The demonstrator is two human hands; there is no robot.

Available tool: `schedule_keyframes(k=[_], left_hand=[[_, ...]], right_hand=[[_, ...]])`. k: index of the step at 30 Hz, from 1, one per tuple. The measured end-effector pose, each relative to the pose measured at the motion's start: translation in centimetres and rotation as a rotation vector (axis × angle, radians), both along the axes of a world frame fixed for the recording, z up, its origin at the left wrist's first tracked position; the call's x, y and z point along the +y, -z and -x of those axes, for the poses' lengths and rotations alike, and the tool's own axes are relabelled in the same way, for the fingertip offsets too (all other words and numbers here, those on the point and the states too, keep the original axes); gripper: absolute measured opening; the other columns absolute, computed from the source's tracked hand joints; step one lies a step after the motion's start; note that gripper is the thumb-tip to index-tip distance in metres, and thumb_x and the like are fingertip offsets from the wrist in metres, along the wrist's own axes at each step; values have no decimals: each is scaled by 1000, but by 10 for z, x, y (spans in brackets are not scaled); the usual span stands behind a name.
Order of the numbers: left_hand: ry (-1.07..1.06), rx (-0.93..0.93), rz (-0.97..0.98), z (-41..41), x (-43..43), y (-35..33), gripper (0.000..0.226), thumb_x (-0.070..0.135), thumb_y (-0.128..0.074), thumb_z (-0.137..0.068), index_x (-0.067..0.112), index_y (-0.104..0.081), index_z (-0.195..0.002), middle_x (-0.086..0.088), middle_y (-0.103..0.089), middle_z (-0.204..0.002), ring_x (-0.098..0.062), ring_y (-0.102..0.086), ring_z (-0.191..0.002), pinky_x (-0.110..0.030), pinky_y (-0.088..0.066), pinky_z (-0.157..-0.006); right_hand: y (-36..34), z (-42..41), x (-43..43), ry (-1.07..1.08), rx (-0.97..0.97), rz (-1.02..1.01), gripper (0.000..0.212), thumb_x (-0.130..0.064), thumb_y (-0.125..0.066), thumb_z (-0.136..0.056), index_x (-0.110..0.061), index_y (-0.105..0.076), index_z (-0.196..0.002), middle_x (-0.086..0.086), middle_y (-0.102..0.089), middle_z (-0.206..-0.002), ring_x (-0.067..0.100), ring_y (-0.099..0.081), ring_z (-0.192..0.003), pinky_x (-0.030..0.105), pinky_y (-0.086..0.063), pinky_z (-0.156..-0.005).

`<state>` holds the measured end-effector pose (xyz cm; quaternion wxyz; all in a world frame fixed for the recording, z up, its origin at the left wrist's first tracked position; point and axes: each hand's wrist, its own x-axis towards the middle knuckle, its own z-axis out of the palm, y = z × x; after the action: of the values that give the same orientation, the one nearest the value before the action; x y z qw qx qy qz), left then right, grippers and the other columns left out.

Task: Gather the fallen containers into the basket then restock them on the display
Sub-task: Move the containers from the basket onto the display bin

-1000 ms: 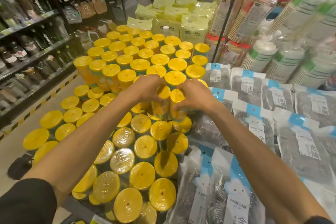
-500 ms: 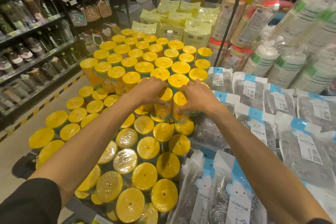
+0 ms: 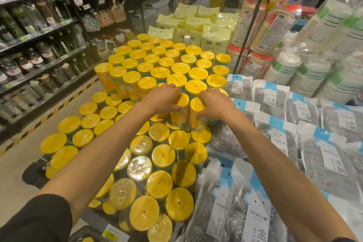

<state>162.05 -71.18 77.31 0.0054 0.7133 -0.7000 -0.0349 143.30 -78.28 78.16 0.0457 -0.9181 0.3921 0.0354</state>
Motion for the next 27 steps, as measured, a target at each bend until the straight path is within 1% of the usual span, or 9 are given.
schedule_keyframes(k=[4, 9, 12, 16, 18, 21, 22, 25, 27], left_hand=[[12, 14, 54, -4, 23, -7, 60, 53, -58, -91, 23, -46, -141, -3, -53, -134, -26, -49, -122, -42, -47, -88], [-79, -80, 55, -21, 70, -19, 54, 52, -55, -92, 18, -53, -133, -7, -57, -125, -29, -54, -112, -41, -50, -80], [-161, -126, 14, -38, 107, -22, 51, 50, -57, -92, 18, -52, -131, -8, -57, -125, -30, -54, -114, -38, -47, -81], [-304, -205, -14, -60, 163, -20, 52, 49, -56, -92, 19, -50, -134, -9, -54, -131, -32, -49, -121, -45, -43, -92], [-374, -230, -48, -71, 191, -12, 54, 50, -54, -92, 18, -48, -135, -12, -51, -133, -33, -46, -124, -48, -42, -95], [-480, -198, -66, -85, 236, 0, 54, 50, -53, -92, 18, -47, -135, -13, -49, -134, -35, -43, -126, -49, -40, -99], [-512, -182, -73, -90, 251, 5, 54, 49, -53, -92, 18, -47, -136, -13, -49, -134, -36, -42, -126, -49, -41, -99], [-598, -114, -84, -99, 295, 18, 55, 47, -54, -92, 17, -46, -137, -13, -49, -133, -36, -43, -125, -47, -42, -97], [-647, -52, -19, -100, 327, 25, 49, 45, -53, -92, 17, -52, -132, -12, -54, -127, -34, -49, -119, -46, -45, -93]], right_hand=[[-7, -5, 10, 0, -18, -4, 54, -44, -69, -85, -11, -54, -125, 13, -52, -125, 31, -46, -119, 40, -44, -82], [-17, -28, 37, -64, -8, 17, 61, -47, -65, -88, -13, -50, -136, 13, -50, -133, 32, -44, -124, 43, -45, -88], [-21, -50, 60, -115, 65, 45, 58, -48, -63, -90, -14, -51, -136, 12, -49, -135, 31, -44, -125, 43, -45, -91], [-25, -85, 97, -193, 88, 65, 60, -48, -65, -88, -14, -50, -136, 12, -50, -134, 31, -45, -124, 42, -46, -90], [-25, -104, 117, -245, 89, 64, 63, -47, -66, -88, -15, -48, -139, 12, -48, -138, 31, -44, -126, 42, -46, -91], [-21, -133, 148, -342, 136, 97, 63, -50, -63, -89, -15, -48, -139, 14, -41, -147, 34, -40, -133, 46, -43, -101], [-19, -142, 159, -373, 152, 103, 61, -50, -62, -89, -15, -49, -137, 14, -43, -145, 34, -40, -132, 46, -43, -102], [-12, -166, 196, -450, 156, 87, 56, -45, -61, -91, -15, -49, -137, 13, -46, -138, 34, -41, -130, 45, -44, -95], [-6, -178, 224, -515, 166, 88, 55, -42, -61, -92, -14, -48, -138, 14, -46, -138, 34, -42, -129, 46, -45, -94]])
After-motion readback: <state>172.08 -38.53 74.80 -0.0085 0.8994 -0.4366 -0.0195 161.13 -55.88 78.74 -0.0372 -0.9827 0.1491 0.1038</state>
